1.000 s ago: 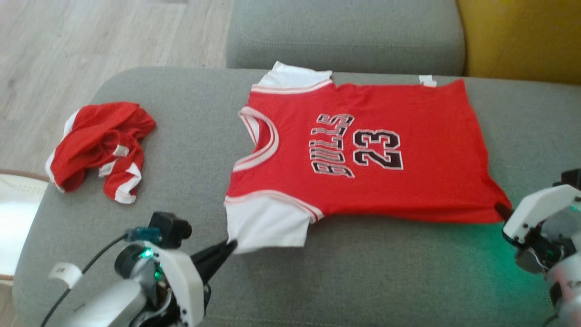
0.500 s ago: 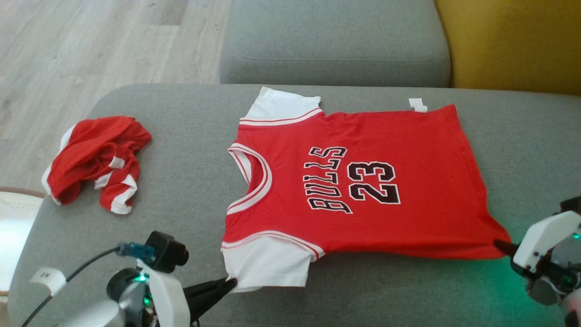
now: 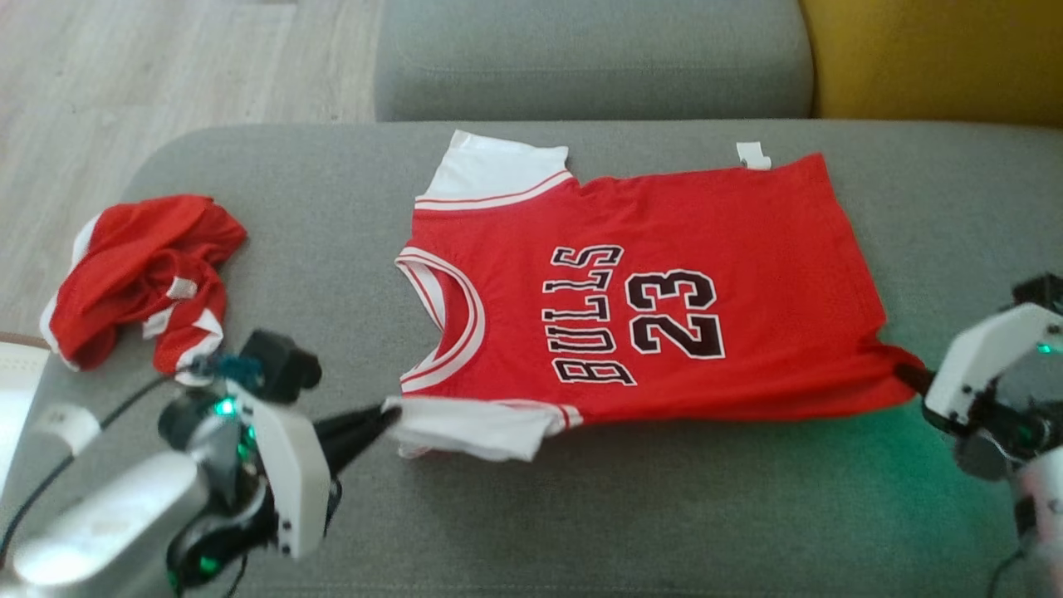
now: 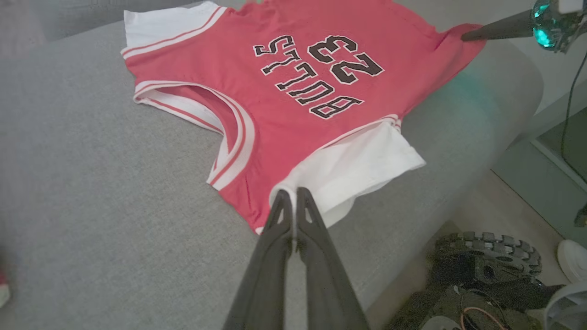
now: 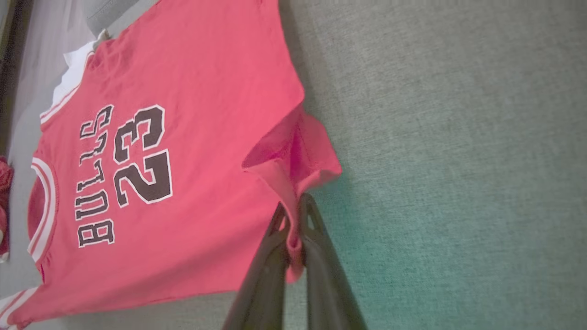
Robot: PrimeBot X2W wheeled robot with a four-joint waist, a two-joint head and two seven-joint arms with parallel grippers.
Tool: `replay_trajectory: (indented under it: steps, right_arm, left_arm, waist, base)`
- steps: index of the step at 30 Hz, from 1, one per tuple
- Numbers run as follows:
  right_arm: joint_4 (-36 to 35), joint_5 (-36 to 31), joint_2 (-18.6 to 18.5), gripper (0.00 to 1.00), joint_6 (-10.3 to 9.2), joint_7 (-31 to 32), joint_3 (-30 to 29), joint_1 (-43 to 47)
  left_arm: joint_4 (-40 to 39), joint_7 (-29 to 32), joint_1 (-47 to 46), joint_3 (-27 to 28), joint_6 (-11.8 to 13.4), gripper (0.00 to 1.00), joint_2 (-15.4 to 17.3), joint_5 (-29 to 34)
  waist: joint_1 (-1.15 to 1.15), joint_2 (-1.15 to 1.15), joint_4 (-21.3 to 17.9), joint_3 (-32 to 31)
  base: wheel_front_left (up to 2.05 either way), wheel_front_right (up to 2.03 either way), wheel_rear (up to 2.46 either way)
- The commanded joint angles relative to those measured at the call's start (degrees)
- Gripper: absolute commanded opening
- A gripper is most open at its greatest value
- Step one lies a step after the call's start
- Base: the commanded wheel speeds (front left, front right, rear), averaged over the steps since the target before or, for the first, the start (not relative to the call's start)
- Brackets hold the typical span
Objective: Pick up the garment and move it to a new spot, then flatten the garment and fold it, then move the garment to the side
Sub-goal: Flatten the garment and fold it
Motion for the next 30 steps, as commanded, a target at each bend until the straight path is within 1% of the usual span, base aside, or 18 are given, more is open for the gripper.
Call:
replay_trajectory:
  steps: [1,7,8,15,22,23,24,25,27,30]
  right_arm:
    - [-2.5,-1.5,-0.2,0.0,-0.04,0.7,0.4,-3.5]
    - [-2.4,-8.7,2.1,0.0,-0.04,3.1,-1.7,-8.3]
    - [-2.4,-8.7,2.1,0.0,-0.04,3.1,-1.7,-8.3]
    - [-0.8,-15.1,4.6,0.0,-0.04,4.3,-4.1,-14.5]
    - [1.6,-20.2,6.5,0.0,-0.04,3.2,-5.1,-19.2]
    - [1.7,-21.0,6.7,0.41,-0.04,2.1,-5.2,-19.8]
    - [2.0,-22.6,7.0,1.0,-0.04,-1.1,-6.3,-21.1]
    - [2.1,-23.1,7.4,1.0,-0.04,-3.1,-6.7,-21.8]
    - [2.0,-23.7,8.3,1.0,-0.04,-8.5,-8.4,-23.3]
    - [2.6,-23.8,9.4,1.0,-0.04,-16.4,-10.3,-24.8]
  left_arm:
    - [-0.1,-0.2,-5.1,3.2,-0.2,0.0,1.2,0.6]
    - [4.5,0.7,-12.0,0.9,-0.4,0.0,-0.7,1.7]
    - [4.5,0.7,-12.0,0.9,-0.4,0.0,-0.7,1.7]
    - [9.7,-0.6,-21.1,-4.4,-0.5,0.0,-2.0,1.8]
    - [15.0,-3.2,-28.2,-10.2,-0.5,0.0,-3.6,1.4]
    - [16.0,-3.7,-28.9,-10.6,-0.5,0.0,-3.8,1.5]
    - [18.6,-5.7,-30.4,-11.0,-0.5,0.83,-4.5,2.2]
    - [20.4,-7.3,-31.2,-10.8,-0.5,1.0,-5.0,2.5]
    - [24.1,-10.7,-32.3,-9.6,-0.2,1.0,-6.5,3.0]
    - [28.7,-16.8,-33.5,-7.5,1.4,1.0,-9.1,3.5]
  waist:
    - [0.0,0.0,-0.3,1.0]
    - [0.0,0.0,-1.0,4.7]
    - [0.0,0.0,-1.0,4.7]
    - [0.0,0.0,-1.6,8.7]
    - [0.0,0.0,-2.3,11.7]
    - [0.0,0.0,-2.4,12.0]
    - [0.0,0.0,-2.6,12.6]
    - [0.0,0.0,-2.7,12.8]
    - [0.0,0.0,-2.8,13.1]
    - [0.0,0.0,-2.9,13.2]
  base:
    - [0.0,0.0,0.0]
    - [0.0,0.0,0.0]
    - [0.0,0.0,0.0]
    - [0.0,0.0,0.0]
    - [0.0,0.0,0.0]
    - [0.0,0.0,0.0]
    - [0.0,0.0,0.0]
    - [0.0,0.0,0.0]
    - [0.0,0.0,0.0]
    - [0.0,0.0,0.0]
